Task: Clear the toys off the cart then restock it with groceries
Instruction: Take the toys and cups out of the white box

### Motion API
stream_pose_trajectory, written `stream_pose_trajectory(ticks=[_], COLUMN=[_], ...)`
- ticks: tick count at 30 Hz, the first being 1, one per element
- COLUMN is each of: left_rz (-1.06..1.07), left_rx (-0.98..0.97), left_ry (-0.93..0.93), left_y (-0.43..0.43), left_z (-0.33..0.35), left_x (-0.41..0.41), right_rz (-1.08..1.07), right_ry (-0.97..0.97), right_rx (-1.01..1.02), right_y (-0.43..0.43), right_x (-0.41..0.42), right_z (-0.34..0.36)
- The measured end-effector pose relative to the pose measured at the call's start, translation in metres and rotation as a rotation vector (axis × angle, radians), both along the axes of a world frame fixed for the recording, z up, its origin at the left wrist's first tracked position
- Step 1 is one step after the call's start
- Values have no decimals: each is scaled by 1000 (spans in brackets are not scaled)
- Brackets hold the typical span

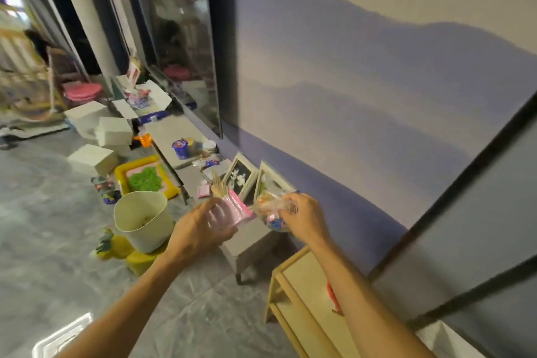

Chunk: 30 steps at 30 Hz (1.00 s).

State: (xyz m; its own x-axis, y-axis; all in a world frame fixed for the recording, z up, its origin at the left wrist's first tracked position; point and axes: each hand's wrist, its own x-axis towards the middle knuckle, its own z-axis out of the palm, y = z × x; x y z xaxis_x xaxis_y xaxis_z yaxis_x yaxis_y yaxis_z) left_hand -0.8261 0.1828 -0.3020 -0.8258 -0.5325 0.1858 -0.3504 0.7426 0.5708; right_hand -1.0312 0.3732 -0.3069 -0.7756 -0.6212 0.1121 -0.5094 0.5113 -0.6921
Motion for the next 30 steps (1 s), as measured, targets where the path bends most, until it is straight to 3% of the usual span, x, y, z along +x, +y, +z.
stream_pose_trajectory(ticks=[5,14,30], left_rz=[206,501,863], left_rx=[53,64,179], left_ry=[81,-12,-227], left_y=[-76,-204,-401], left_z=[-12,-44,-104], left_x=[48,104,57], right_rz=[179,468,842], right_ry=[-15,22,-22], right_rx=[4,78,304], right_y=[-116,-297,-595], right_x=[23,41,-5], right_z=[-7,-25,-127])
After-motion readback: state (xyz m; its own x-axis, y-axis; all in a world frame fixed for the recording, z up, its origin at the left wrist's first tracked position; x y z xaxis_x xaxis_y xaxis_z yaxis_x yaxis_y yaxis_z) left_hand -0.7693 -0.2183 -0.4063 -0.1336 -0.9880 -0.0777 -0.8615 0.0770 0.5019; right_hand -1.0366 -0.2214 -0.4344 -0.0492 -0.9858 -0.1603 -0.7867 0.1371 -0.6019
